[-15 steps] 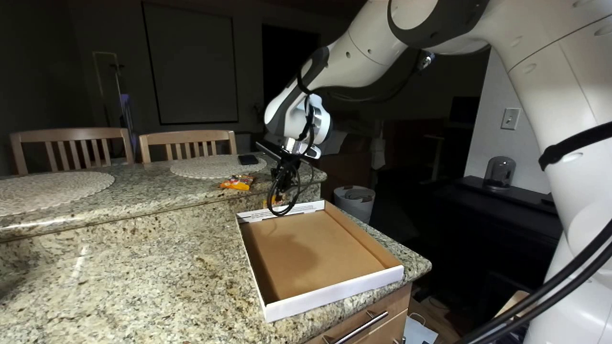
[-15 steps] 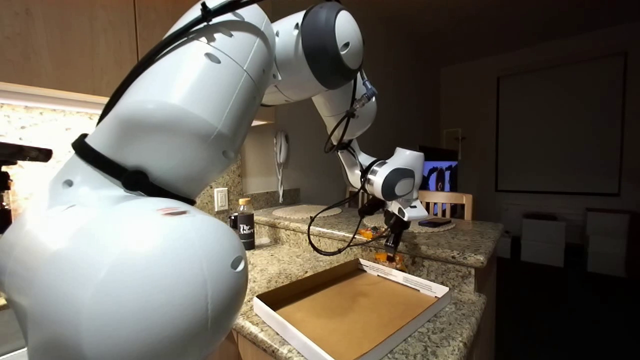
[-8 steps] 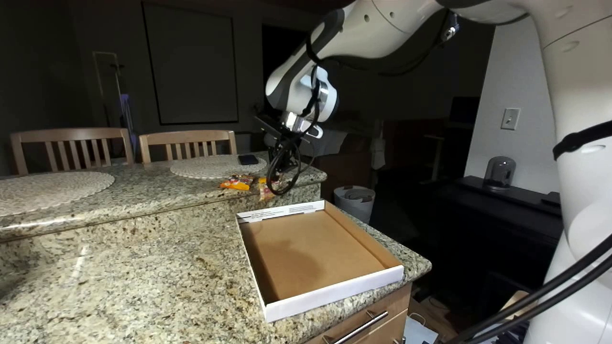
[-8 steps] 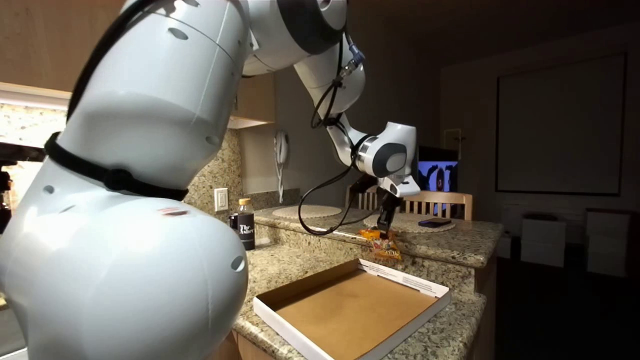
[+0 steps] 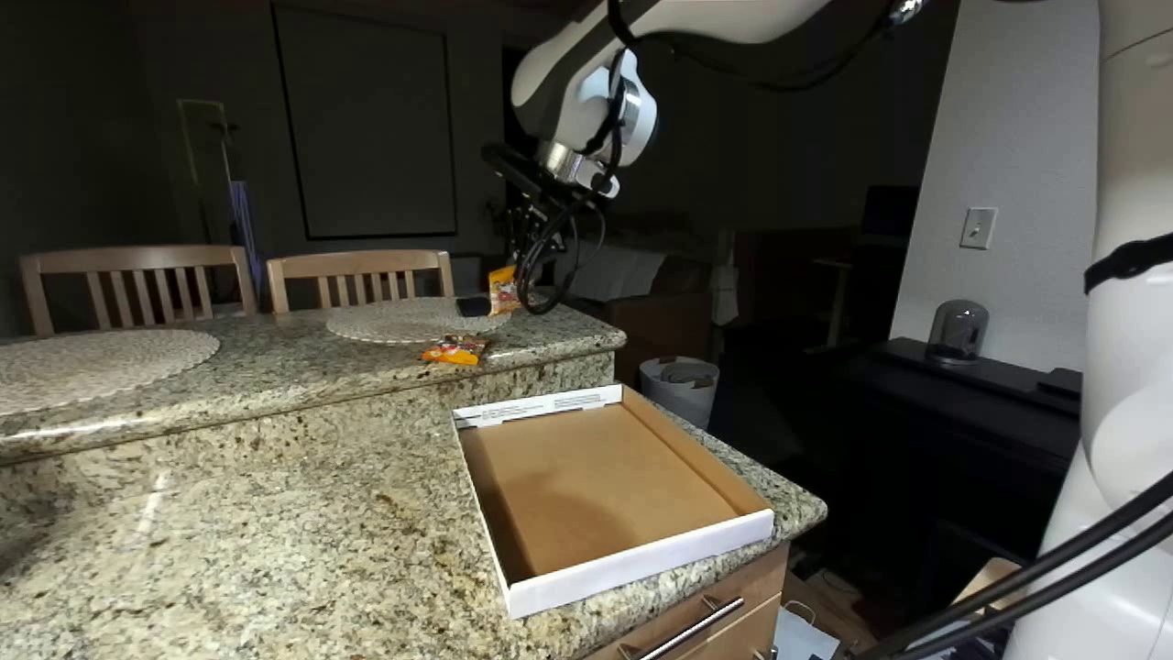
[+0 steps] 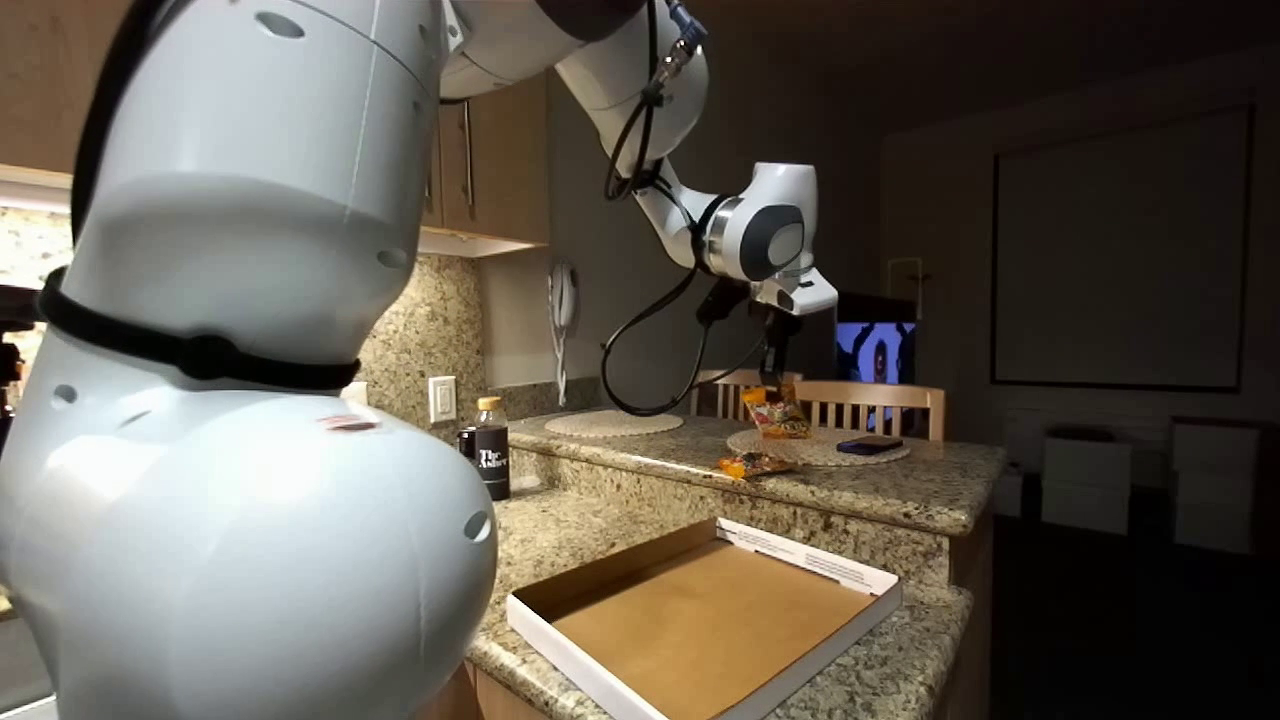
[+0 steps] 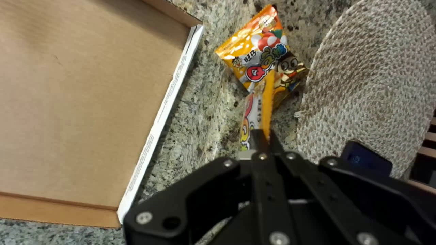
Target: Remove the objects from the box
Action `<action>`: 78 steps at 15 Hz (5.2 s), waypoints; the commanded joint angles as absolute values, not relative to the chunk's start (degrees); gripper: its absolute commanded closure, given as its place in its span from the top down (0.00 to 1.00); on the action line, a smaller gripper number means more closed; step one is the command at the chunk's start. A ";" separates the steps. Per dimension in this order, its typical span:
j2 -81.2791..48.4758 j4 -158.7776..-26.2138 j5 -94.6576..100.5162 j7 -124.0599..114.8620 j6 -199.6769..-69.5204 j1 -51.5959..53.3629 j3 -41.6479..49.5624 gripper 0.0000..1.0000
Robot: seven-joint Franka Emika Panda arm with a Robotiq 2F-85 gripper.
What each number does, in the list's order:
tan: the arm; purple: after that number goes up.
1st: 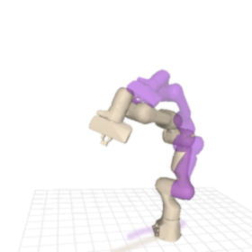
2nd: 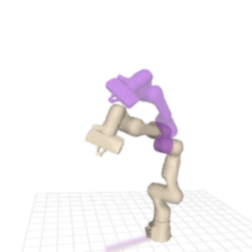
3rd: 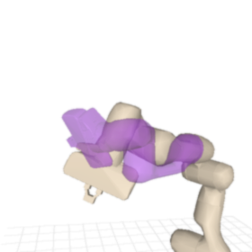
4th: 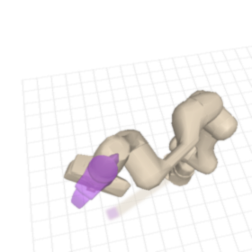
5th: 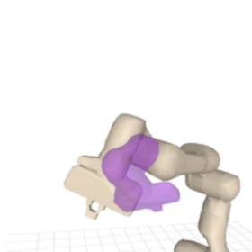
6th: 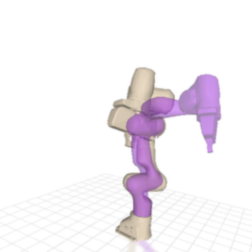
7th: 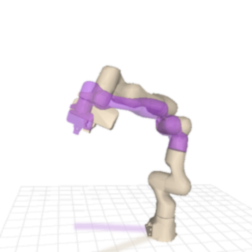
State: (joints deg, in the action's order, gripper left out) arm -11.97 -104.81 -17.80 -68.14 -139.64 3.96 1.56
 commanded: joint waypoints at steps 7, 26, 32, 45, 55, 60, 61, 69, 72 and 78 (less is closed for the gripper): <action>-25.88 -90.58 -11.76 -70.32 -139.83 4.43 3.14 0.00; -33.34 -83.97 -11.73 -72.01 -138.51 4.62 5.37 1.00; -36.19 -82.14 -11.76 -73.38 -135.41 4.45 5.51 1.00; -39.45 -74.40 -11.21 -75.58 -129.95 4.64 5.74 1.00; -41.01 -69.48 -10.57 -74.98 -124.68 5.95 4.70 1.00; -44.07 -67.06 -10.49 -75.26 -118.65 6.51 4.50 1.00; -43.98 -67.14 -10.76 -74.88 -118.54 6.44 4.33 1.00; -28.96 -80.81 -12.52 -66.72 -112.05 6.02 0.06 1.00; -21.96 -87.31 -10.74 -62.76 -103.78 6.35 -0.24 1.00; -6.10 -103.37 0.59 -54.92 -93.90 7.75 -0.31 1.00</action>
